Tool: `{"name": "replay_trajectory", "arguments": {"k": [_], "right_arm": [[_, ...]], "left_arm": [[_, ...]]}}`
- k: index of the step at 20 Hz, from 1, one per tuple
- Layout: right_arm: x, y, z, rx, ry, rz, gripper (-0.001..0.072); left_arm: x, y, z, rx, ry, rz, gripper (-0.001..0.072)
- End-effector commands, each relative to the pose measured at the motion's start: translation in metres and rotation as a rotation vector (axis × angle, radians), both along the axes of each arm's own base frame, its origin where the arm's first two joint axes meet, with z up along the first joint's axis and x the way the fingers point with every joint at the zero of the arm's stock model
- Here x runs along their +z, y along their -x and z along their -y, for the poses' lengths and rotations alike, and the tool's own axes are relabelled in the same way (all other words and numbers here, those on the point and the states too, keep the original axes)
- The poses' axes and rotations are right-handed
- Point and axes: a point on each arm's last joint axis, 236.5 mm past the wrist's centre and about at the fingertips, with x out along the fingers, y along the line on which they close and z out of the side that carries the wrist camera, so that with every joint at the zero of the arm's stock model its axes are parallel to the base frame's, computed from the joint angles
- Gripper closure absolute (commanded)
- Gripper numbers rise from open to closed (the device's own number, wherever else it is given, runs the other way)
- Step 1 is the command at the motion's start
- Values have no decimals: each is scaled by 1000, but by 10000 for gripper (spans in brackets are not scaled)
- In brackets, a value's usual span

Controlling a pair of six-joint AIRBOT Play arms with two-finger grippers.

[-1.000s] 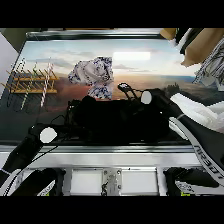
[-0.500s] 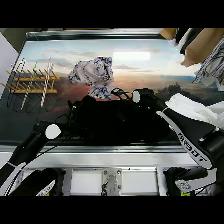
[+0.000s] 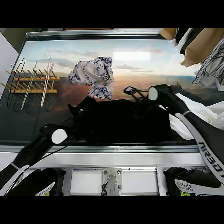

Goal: Fold the clothes and pants, and hang the long-sleeved shirts on hangers.

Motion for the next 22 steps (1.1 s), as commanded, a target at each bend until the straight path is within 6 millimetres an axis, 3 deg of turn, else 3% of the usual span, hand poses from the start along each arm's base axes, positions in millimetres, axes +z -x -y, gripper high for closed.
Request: {"name": "replay_trajectory", "arguments": {"k": [1,3,4,5,6,10,13,16,22], "right_arm": [[7,16,50,-146,25,4,686],[8,19,63,-215,26,5,675],[10,19,63,-223,23,9,601],[12,19,63,-231,19,11,333],[15,18,62,-241,15,17,182],[57,-1,55,-322,-30,107,185],[82,-2,35,-338,-18,146,224],[65,7,25,-375,148,159,225],[0,24,-2,-416,364,102,225]], "left_arm": [[-10,2,49,-66,29,47,685],[-16,4,69,-109,15,35,684],[-20,2,73,-117,1,15,685],[-22,0,75,-122,-13,4,684],[-24,-2,75,-124,-21,-6,684],[-32,4,73,-134,-38,-25,684],[-38,9,70,-130,-46,-42,685],[-36,6,72,-124,-37,-31,684],[-36,5,72,-124,-36,-29,685]]}}
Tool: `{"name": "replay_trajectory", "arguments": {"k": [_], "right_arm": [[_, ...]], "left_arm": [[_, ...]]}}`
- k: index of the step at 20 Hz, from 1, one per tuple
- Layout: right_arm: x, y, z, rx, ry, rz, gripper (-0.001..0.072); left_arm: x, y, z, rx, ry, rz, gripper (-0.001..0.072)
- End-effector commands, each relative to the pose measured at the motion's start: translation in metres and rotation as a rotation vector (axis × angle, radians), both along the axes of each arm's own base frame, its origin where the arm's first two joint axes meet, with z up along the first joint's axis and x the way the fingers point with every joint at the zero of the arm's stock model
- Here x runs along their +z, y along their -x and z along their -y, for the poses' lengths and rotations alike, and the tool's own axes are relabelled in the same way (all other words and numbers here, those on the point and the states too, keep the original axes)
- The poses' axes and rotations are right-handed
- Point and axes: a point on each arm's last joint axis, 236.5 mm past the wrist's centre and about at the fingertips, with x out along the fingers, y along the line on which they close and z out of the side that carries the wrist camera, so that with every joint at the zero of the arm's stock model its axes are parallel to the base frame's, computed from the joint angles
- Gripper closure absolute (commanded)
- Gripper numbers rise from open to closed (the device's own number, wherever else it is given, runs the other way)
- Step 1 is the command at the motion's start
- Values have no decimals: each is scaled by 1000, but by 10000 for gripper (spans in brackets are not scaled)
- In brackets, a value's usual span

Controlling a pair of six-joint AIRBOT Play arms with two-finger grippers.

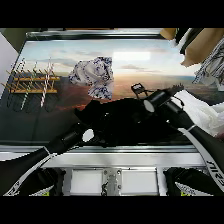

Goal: Fold the clothes and pants, and hang the long-sleeved shirts on hangers.

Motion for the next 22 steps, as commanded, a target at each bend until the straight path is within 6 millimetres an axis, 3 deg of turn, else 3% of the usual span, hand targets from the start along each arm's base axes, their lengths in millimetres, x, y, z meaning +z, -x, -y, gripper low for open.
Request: {"name": "replay_trajectory", "arguments": {"k": [1,7,13,15,18,22], "right_arm": [[-31,7,-7,-86,105,-24,225],[-48,8,-11,-182,111,-38,225],[-53,2,-28,-236,37,-24,226],[-59,6,-22,-223,72,-47,284],[-67,14,-9,-190,151,-95,290],[-60,18,18,-163,276,-109,290]], "left_arm": [[0,0,0,1,1,2,684],[0,0,1,1,2,2,684],[0,0,0,1,2,1,684],[2,0,1,1,5,5,684],[21,-3,3,0,43,41,684],[46,3,-1,-19,75,70,684]]}}
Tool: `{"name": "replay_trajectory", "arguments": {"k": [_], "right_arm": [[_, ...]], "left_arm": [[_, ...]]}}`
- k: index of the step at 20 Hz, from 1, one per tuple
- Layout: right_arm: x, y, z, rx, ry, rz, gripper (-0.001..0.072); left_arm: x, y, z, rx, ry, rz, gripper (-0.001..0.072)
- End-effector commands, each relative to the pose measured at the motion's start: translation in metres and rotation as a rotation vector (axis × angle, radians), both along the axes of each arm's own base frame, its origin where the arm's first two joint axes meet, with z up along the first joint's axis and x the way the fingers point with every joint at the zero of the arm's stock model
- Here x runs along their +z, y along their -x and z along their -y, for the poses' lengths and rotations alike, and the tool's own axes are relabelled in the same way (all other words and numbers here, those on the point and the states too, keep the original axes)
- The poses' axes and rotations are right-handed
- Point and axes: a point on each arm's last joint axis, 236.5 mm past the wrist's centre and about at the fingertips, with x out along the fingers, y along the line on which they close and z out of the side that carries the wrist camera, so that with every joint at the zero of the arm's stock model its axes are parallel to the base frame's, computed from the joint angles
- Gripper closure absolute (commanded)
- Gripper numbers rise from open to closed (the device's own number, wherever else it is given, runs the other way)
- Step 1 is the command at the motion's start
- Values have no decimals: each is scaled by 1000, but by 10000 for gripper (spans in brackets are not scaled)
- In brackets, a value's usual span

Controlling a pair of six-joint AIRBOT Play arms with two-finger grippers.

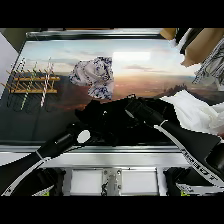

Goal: Fold the clothes and pants, and hang the long-sleeved shirts on hangers.

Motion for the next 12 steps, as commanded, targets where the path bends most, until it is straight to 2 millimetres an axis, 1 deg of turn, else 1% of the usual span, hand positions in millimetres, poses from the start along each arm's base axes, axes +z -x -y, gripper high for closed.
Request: {"name": "replay_trajectory", "arguments": {"k": [1,3,4,6,9,12], "right_arm": [[7,5,28,35,131,-36,290],[15,4,45,46,208,-38,290],[18,3,48,49,218,-31,289],[21,-1,47,52,212,-11,289],[23,-4,44,52,194,9,289],[25,-5,43,52,187,19,289]], "left_arm": [[18,10,-6,-26,11,8,684],[28,17,-11,-43,13,9,684],[34,18,-15,-54,8,27,684],[41,22,-26,-58,-15,40,684],[42,25,-47,-59,-89,54,684],[41,29,-56,-71,-123,45,684]]}}
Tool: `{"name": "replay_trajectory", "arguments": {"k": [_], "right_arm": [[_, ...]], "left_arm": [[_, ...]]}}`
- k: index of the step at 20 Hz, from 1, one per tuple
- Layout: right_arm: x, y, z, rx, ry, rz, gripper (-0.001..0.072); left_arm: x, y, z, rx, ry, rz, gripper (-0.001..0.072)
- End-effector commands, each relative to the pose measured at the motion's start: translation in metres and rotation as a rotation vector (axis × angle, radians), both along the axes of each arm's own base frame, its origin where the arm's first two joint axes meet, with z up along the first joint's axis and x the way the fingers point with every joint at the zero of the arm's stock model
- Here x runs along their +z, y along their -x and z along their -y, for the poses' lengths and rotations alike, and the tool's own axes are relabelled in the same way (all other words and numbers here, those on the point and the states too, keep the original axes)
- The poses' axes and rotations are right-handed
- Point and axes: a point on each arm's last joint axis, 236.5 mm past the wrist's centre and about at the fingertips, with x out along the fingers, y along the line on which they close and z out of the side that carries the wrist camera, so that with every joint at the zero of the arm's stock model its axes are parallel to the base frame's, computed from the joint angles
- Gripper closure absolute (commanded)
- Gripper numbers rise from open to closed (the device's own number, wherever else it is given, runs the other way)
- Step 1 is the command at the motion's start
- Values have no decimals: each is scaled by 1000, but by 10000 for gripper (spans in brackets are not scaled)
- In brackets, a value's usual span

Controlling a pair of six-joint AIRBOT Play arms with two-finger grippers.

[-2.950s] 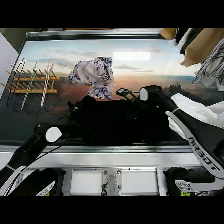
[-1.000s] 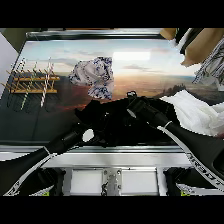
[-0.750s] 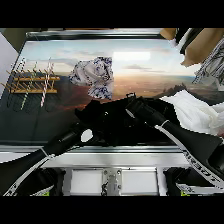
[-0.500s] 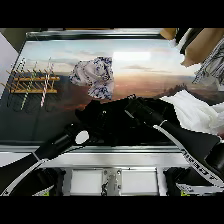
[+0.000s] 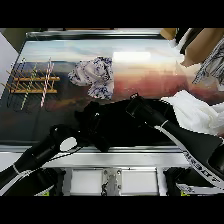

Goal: Fold the clothes and pants, and hang the long-sleeved shirts on hangers.

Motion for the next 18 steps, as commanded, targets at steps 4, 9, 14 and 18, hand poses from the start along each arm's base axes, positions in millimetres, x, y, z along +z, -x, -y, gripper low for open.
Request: {"name": "replay_trajectory", "arguments": {"k": [4,9,14,18], "right_arm": [[17,-17,-12,29,-80,102,381],[76,-35,-32,64,-262,303,685],[123,-12,-47,37,-449,359,685],[131,-3,-57,67,-480,366,685]], "left_arm": [[-5,-4,-25,10,-98,22,684],[-3,-29,-37,102,-80,35,684],[6,-46,-31,149,-18,79,684],[22,-55,-26,203,31,82,135]]}}
